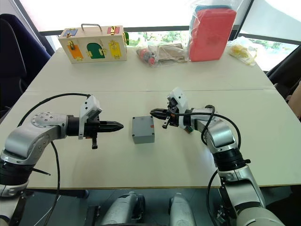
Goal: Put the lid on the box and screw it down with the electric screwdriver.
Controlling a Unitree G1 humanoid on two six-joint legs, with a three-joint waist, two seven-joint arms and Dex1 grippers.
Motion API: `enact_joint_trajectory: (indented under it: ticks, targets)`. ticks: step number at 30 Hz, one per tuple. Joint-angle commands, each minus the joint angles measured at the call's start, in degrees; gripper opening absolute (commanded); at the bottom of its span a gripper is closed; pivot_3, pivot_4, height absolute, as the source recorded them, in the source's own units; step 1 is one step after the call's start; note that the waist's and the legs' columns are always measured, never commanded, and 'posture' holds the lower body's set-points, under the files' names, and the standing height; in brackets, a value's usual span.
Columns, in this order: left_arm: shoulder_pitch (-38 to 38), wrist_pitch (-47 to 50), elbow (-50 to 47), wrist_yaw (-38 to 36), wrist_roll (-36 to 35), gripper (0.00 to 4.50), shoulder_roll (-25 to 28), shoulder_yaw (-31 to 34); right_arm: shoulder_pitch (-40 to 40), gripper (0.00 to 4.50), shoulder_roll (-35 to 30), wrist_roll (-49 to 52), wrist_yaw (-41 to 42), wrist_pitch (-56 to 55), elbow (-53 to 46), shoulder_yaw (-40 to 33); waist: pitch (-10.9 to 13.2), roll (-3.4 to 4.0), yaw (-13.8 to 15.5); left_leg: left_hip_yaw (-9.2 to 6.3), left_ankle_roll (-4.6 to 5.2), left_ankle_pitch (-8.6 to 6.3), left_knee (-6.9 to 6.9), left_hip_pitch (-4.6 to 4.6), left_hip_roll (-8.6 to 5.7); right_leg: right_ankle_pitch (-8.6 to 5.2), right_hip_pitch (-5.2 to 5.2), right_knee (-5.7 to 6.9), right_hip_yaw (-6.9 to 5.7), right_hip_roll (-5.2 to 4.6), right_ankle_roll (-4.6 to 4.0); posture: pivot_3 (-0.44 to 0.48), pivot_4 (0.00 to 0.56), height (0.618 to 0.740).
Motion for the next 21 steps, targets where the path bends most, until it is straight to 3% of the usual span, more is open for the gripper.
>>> enact_joint_trajectory:
  ticks: [1, 15, 19, 21]
  targets:
    - [-0.3, -1.2, -1.3, 0.4, -0.6, 0.00, -0.1, 1.5, -0.7, 0.08, 0.4, 0.6, -0.1, -0.4, -1.5, 0.0, 0.0, 0.00, 0.0, 0.00, 0.00, 0.00, 0.00, 0.00, 0.00, 0.00, 0.00, 0.00, 0.00, 0.00, 0.00, 0.000, 0.150, 0.740]
    - [-0.6, -1.3, -1.3, 0.9, -0.8, 0.00, -0.2, 1.4, 0.0, 0.08, 0.4, -1.2, -1.3, -2.0, 0.7, 1.4, 0.0, 0.00, 0.0, 0.00, 0.00, 0.00, 0.00, 0.00, 0.00, 0.00, 0.00, 0.00, 0.00, 0.00, 0.00, 0.000, 0.150, 0.740]
    - [-0.9, -1.2, -1.4, 0.9, -0.9, 0.00, -0.2, 1.4, 0.0, 1.17, -0.1, -1.0, -1.1, -1.7, 0.4, 1.1, 0.0, 0.00, 0.0, 0.00, 0.00, 0.00, 0.00, 0.00, 0.00, 0.00, 0.00, 0.00, 0.00, 0.00, 0.00, 0.000, 0.150, 0.740]
    - [-1.1, -1.2, -1.2, 0.8, -1.0, 0.00, -0.3, 1.4, -0.4, 1.98, -0.2, -0.7, -1.5, -1.4, 0.0, 0.5, 0.0, 0.00, 0.0, 0.00, 0.00, 0.00, 0.00, 0.00, 0.00, 0.00, 0.00, 0.00, 0.00, 0.01, 0.00, 0.000, 0.150, 0.740]
